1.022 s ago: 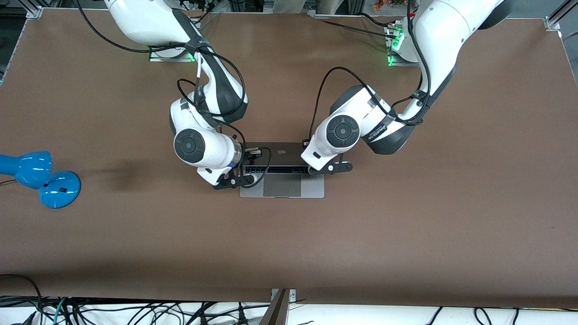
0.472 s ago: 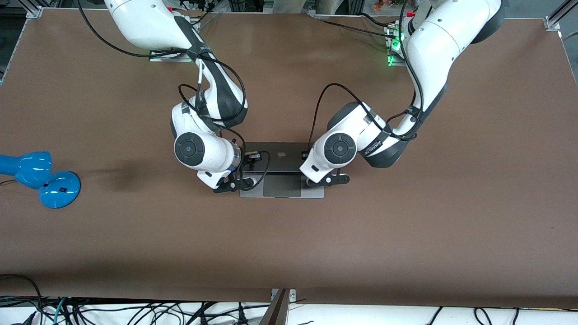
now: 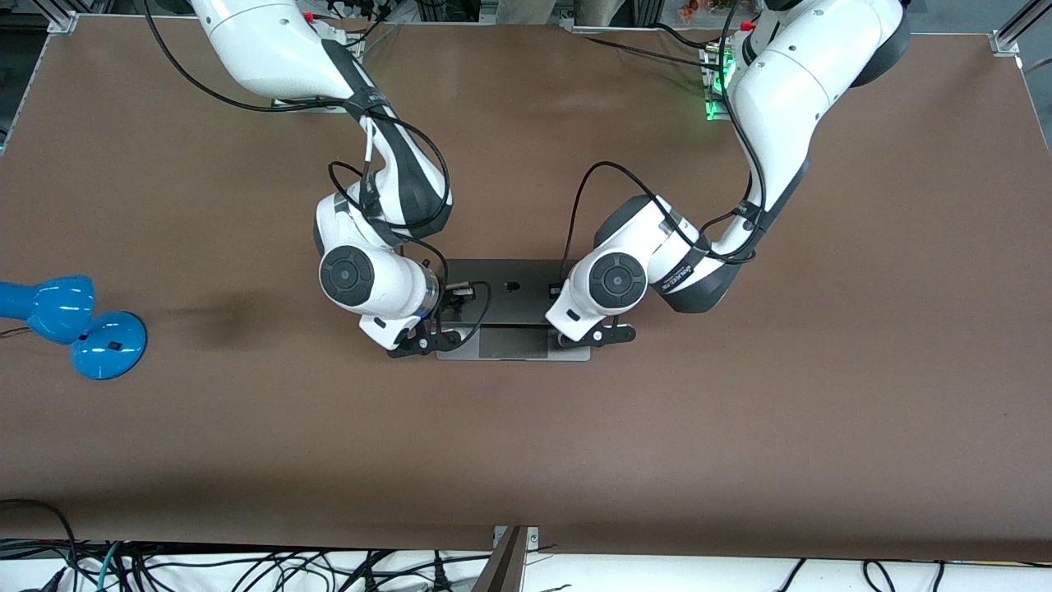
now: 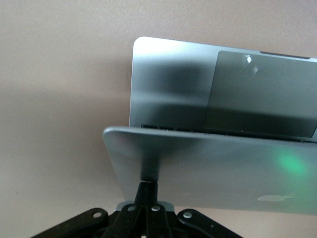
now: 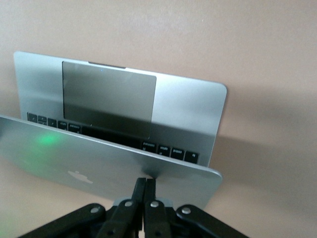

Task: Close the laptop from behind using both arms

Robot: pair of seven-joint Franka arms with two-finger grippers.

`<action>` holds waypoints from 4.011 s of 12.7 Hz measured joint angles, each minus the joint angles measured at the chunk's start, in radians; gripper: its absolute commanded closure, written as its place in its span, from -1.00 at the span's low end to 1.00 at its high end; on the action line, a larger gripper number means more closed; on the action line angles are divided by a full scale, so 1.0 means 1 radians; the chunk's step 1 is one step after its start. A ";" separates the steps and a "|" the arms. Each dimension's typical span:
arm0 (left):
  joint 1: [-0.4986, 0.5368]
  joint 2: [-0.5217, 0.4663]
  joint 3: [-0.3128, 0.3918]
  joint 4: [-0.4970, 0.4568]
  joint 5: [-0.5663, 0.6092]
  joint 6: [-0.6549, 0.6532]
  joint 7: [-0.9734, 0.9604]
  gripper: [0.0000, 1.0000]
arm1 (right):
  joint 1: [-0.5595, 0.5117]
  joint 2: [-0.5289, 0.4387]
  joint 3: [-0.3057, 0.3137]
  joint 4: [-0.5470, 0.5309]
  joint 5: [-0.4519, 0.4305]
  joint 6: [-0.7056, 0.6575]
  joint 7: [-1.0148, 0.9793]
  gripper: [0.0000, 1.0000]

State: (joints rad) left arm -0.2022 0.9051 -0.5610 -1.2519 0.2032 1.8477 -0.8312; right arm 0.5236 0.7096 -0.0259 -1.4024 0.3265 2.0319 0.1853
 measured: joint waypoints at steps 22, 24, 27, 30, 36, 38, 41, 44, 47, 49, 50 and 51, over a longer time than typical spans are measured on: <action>-0.052 0.149 0.049 0.112 0.070 0.031 0.033 1.00 | 0.000 0.148 -0.002 -0.001 -0.006 0.223 -0.154 0.88; -0.053 0.149 0.049 0.120 0.070 0.020 0.034 0.78 | 0.000 0.147 -0.002 -0.001 -0.006 0.223 -0.156 0.47; -0.053 0.132 0.049 0.142 0.071 -0.032 0.038 -0.14 | -0.002 0.144 -0.005 0.011 -0.006 0.194 -0.156 -0.13; -0.053 0.068 0.048 0.157 0.071 -0.153 0.076 -1.00 | -0.007 0.132 -0.076 0.129 -0.006 -0.013 -0.156 -0.65; -0.019 -0.175 0.049 0.139 0.005 -0.351 0.199 -1.00 | -0.061 0.001 -0.168 0.302 -0.007 -0.333 -0.157 -0.99; -0.012 -0.290 0.068 0.069 -0.032 -0.365 0.229 -1.00 | -0.115 -0.076 -0.174 0.306 -0.053 -0.412 -0.157 -0.99; -0.015 -0.507 0.199 -0.115 -0.129 -0.365 0.359 -1.00 | -0.160 -0.179 -0.171 0.306 -0.259 -0.478 -0.164 -1.00; -0.012 -0.744 0.336 -0.368 -0.152 -0.298 0.511 -1.00 | -0.164 -0.245 -0.168 0.295 -0.346 -0.499 -0.164 -1.00; -0.016 -0.942 0.452 -0.603 -0.153 -0.199 0.636 -1.00 | -0.213 -0.304 -0.166 0.249 -0.348 -0.501 -0.165 -1.00; -0.022 -1.033 0.551 -0.677 -0.154 -0.185 0.708 -1.00 | -0.251 -0.341 -0.164 0.224 -0.348 -0.504 -0.167 -1.00; -0.023 -1.062 0.595 -0.690 -0.154 -0.184 0.726 -1.00 | -0.266 -0.353 -0.164 0.217 -0.348 -0.512 -0.168 -1.00; -0.024 -1.081 0.636 -0.694 -0.154 -0.187 0.747 -1.00 | -0.280 -0.365 -0.163 0.211 -0.348 -0.517 -0.168 -1.00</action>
State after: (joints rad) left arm -0.2260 -0.1763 0.0745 -1.9455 0.0493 1.6606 -0.0839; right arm 0.2436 0.3449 -0.1885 -1.1917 -0.0215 1.5151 0.0174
